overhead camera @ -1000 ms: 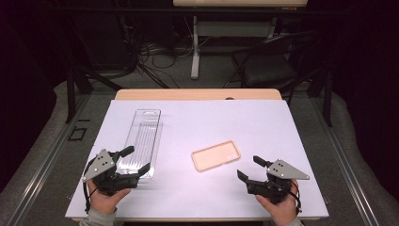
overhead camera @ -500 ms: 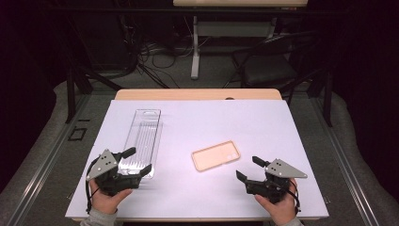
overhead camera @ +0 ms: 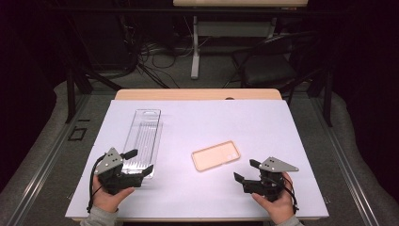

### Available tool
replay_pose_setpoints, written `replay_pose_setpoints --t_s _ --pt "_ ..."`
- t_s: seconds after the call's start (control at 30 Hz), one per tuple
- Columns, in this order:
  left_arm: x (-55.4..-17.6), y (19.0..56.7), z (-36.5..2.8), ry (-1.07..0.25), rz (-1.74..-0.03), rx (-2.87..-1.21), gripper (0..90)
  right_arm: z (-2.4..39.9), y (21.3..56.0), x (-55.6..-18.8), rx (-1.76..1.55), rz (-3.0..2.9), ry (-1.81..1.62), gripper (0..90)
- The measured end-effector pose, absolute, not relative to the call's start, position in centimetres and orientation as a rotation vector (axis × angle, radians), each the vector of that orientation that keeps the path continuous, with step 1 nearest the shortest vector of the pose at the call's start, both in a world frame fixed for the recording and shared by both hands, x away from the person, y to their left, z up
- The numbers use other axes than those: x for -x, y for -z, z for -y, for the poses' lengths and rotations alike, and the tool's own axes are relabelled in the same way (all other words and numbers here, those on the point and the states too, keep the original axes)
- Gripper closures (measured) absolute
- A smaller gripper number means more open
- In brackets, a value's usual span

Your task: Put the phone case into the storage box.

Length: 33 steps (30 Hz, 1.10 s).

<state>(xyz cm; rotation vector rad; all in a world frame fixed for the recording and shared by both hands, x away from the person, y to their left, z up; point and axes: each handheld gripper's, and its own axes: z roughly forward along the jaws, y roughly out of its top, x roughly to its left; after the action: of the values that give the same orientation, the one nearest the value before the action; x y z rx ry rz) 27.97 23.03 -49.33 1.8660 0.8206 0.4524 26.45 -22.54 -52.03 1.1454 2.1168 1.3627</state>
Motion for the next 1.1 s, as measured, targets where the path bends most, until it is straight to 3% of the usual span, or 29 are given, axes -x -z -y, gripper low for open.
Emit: replay_pose_setpoints --t_s 0.63,1.1 --pt "-30.0 47.6 -21.3 -0.351 -0.959 -2.094 17.4 22.7 50.8 -28.8 -1.333 -2.247 -1.112 19.8" --pt "-32.9 45.1 -21.4 -0.333 -1.065 -2.127 17.4 22.3 49.2 -32.2 -1.442 -2.324 -0.961 20.0"
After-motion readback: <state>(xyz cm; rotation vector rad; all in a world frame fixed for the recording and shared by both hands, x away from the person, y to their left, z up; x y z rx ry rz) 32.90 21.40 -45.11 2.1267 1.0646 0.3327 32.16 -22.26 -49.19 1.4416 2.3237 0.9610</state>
